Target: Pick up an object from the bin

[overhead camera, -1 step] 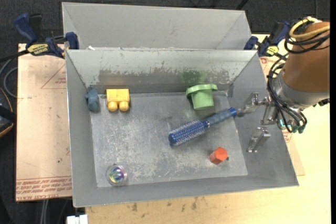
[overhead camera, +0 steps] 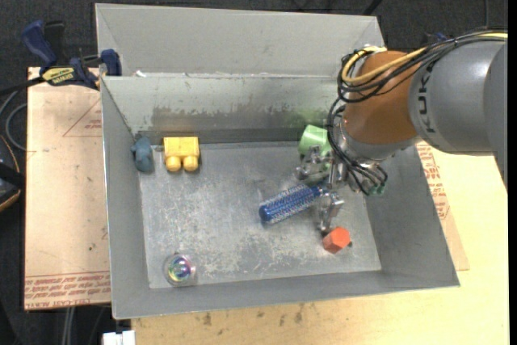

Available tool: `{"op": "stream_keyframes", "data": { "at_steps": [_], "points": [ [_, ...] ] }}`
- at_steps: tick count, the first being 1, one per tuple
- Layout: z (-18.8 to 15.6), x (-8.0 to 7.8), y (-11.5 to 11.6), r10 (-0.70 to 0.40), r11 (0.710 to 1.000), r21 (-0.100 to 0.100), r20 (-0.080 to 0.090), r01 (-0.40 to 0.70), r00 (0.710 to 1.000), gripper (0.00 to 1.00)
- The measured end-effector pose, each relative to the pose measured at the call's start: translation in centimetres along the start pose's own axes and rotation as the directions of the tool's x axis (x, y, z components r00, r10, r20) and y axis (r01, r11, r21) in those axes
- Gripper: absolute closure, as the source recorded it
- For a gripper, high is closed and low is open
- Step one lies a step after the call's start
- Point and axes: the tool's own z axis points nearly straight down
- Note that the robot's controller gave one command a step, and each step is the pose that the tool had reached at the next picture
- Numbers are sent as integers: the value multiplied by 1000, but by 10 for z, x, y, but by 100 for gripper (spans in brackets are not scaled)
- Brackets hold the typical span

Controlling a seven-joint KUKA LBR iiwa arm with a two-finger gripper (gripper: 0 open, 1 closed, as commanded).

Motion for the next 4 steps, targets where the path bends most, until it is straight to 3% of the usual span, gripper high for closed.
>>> {"op": "stream_keyframes", "data": {
  "at_steps": [1,2,3,4],
  "points": [
    [-31,-2,25,22,1000,0,18,-22,1000,0],
    [-29,0,26,73,997,0,15,-73,997,0],
    [-4,-3,34,101,995,1,21,-101,995,0],
    [-7,-5,34,100,995,1,17,-100,995,0]
  ]
}}
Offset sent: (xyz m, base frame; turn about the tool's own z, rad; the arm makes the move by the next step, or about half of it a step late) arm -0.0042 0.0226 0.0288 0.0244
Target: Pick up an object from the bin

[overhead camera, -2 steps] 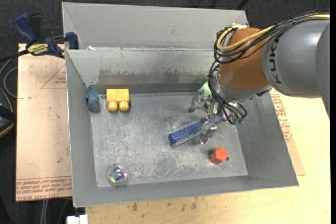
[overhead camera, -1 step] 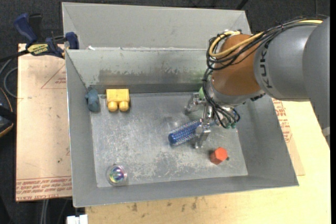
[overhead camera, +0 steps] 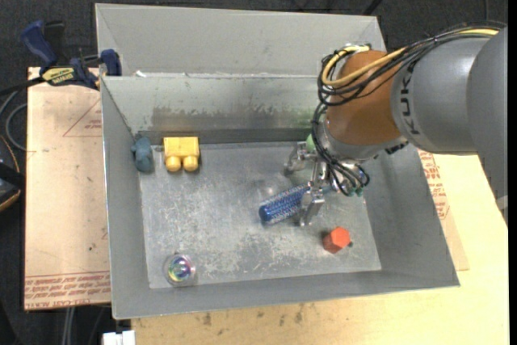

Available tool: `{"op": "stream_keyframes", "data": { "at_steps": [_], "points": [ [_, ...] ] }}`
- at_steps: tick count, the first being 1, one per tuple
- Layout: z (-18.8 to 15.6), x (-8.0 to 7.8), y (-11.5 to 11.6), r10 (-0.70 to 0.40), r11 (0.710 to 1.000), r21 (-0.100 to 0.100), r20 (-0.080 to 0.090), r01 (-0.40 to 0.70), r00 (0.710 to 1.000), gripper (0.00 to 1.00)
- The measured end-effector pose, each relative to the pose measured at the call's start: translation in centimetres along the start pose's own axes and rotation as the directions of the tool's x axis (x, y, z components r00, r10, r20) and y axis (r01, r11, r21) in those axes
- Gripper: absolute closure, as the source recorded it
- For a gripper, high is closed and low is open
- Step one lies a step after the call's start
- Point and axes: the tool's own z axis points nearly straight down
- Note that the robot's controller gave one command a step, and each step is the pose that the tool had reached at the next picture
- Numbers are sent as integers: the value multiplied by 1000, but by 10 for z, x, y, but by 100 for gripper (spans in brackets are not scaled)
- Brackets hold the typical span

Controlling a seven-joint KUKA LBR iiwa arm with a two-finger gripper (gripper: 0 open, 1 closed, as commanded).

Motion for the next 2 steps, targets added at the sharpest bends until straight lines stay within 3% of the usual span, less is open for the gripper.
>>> {"op": "stream_keyframes", "data": {
  "at_steps": [1,2],
  "points": [
    [-3,-3,0,0,1000,1,11,0,1000,100],
    [-68,-5,1,-2,1000,0,4,2,1000,100]
  ]
}}
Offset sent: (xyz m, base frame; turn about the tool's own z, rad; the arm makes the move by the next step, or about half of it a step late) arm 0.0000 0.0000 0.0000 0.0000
